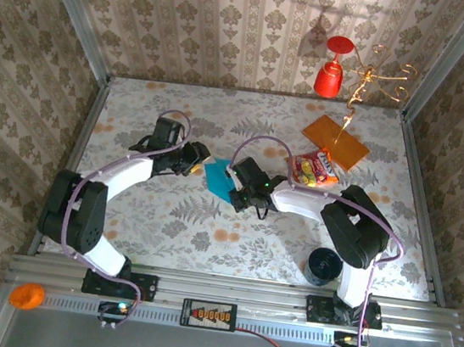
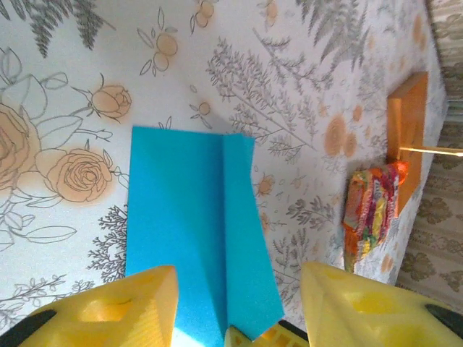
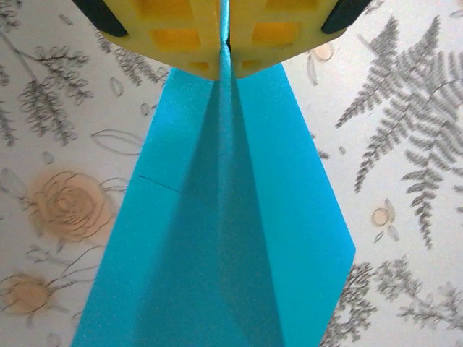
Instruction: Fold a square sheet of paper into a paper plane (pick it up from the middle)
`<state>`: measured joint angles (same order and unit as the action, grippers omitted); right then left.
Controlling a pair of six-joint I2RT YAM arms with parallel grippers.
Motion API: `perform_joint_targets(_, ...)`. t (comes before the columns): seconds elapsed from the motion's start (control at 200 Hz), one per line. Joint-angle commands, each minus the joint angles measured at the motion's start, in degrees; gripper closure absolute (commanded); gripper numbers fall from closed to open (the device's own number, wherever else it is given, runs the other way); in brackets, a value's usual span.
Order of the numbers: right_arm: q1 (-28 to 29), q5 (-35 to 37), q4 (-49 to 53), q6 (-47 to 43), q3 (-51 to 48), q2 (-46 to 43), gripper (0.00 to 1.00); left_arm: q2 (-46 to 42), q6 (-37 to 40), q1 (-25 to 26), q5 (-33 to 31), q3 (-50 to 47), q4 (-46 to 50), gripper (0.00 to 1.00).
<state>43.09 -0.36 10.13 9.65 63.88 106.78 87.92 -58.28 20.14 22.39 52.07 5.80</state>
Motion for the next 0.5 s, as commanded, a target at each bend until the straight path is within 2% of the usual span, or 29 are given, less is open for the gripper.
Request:
perform_joint_targets(0.0,-1.31,-7.20,4.60,3.20,2.04,-0.54,0.89,-1.50,1.51,0.16,-1.34,-3.23,-0.78,0.51)
perform_joint_targets(0.295,-4.65,-18.93,1.72,8.06,0.46,-0.20,0.89,-0.35,1.20,3.41,-0.19,-7.64,-7.17,0.52)
perform_joint_targets(0.49,-5.64,-22.41,1.91,8.80,1.45,1.56,0.90,0.23,1.15,5.55,-1.18,-9.09,-9.65,0.56)
